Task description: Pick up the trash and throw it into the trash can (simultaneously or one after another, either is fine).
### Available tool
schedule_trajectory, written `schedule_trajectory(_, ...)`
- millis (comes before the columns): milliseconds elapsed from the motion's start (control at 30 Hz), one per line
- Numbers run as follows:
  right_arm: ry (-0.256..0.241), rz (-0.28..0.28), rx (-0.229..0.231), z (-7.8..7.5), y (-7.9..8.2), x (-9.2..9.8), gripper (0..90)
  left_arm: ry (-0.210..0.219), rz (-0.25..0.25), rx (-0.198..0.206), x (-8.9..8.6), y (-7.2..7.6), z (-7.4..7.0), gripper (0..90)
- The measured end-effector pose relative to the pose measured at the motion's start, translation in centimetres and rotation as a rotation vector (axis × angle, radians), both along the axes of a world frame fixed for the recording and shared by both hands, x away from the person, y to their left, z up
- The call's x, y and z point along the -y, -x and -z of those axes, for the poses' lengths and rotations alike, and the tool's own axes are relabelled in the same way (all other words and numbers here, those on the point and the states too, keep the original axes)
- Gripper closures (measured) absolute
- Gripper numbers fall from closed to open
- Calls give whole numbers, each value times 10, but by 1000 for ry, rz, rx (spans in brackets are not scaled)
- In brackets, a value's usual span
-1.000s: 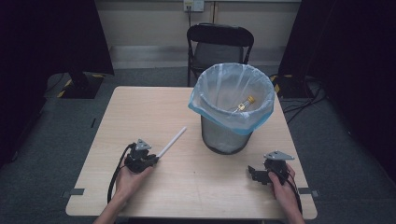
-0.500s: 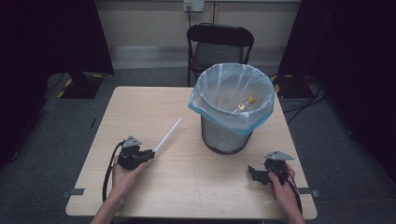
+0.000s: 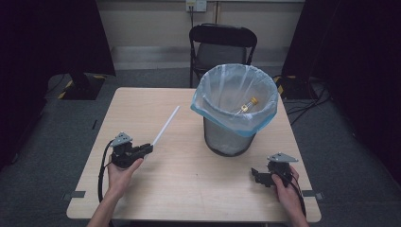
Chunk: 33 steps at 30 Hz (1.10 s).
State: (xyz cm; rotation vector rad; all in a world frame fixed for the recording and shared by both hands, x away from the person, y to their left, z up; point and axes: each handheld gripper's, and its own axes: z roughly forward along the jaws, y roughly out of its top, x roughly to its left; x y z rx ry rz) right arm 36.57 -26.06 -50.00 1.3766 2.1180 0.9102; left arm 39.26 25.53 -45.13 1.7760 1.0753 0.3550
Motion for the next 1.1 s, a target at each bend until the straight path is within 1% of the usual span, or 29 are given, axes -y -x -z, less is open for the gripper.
schedule_trajectory(67, 0, 0, 0, 0, 0, 0, 118, 8, 3, 10, -2, 0, -4, 796)
schedule_trajectory(133, 0, 0, 0, 0, 0, 0, 117, 26, 1, 23, -3, 0, -9, 796)
schedule_trajectory(167, 0, 0, 0, 0, 0, 0, 117, 26, 1, 23, -3, 0, -9, 795)
schedule_trajectory(233, 0, 0, 0, 0, 0, 0, 117, 54, -2, 30, -4, 1, -11, 795)
schedule_trajectory(267, 0, 0, 0, 0, 0, 0, 117, 50, -4, 33, -3, 2, -11, 795)
schedule_trajectory(300, 0, 0, 0, 0, 0, 0, 117, 34, -3, 31, -3, 1, -11, 796)
schedule_trajectory(333, 0, 0, 0, 0, 0, 0, 117, 34, -3, 31, -3, 1, -11, 796)
schedule_trajectory(367, 0, 1, 0, 0, 0, 0, 117, 49, -6, 29, -3, 0, -10, 796)
schedule_trajectory(433, 0, 1, 0, 0, 0, 0, 117, 51, -10, 31, -3, -1, -12, 796)
schedule_trajectory(467, 0, 0, 0, 0, 0, 0, 117, 60, -10, 40, -3, -3, -16, 796)
schedule_trajectory(533, 0, 1, 0, 0, 0, 0, 117, 64, -5, 51, -3, -5, -21, 795)
schedule_trajectory(567, 0, 1, 0, 0, 0, 0, 117, 64, -5, 51, -3, -5, -21, 796)
schedule_trajectory(600, 0, 1, 0, 0, 0, 0, 117, 76, 1, 57, 0, -6, -24, 796)
schedule_trajectory(633, 0, 0, 0, 0, 0, 0, 117, 69, 6, 65, 1, -7, -26, 796)
schedule_trajectory(667, 0, 0, 0, 0, 0, 0, 117, 69, 6, 65, 1, -7, -26, 795)
schedule_trajectory(733, 0, 1, 0, 0, 0, 0, 117, 77, 10, 86, 4, -9, -35, 795)
schedule_trajectory(767, 0, 0, 0, 0, 0, 0, 117, 91, 8, 93, 5, -10, -38, 795)
schedule_trajectory(800, 0, 1, 0, 0, 0, 0, 117, 93, 9, 97, 5, -11, -41, 796)
schedule_trajectory(833, 0, 0, 0, 0, 0, 0, 117, 93, 9, 97, 5, -11, -41, 795)
schedule_trajectory(867, 0, 0, 0, 0, 0, 0, 117, 91, 10, 106, 5, -12, -44, 795)
schedule_trajectory(900, 0, 0, 0, 0, 0, 0, 117, 127, 22, 109, 5, -14, -50, 795)
schedule_trajectory(933, 0, 1, 0, 0, 0, 0, 117, 139, 27, 116, 4, -15, -53, 795)
schedule_trajectory(967, 0, 1, 0, 0, 0, 0, 117, 131, 28, 124, 4, -16, -57, 795)
schedule_trajectory(1000, 0, 0, 0, 0, 0, 0, 117, 131, 28, 124, 4, -16, -57, 795)
schedule_trajectory(1033, 0, 0, 0, 0, 0, 0, 117, 125, 30, 141, 6, -17, -63, 795)
schedule_trajectory(1067, 0, 0, 0, 0, 0, 0, 117, 125, 30, 141, 6, -17, -63, 795)
schedule_trajectory(1100, 0, 0, 0, 0, 0, 0, 117, 116, 44, 168, 8, -19, -68, 795)
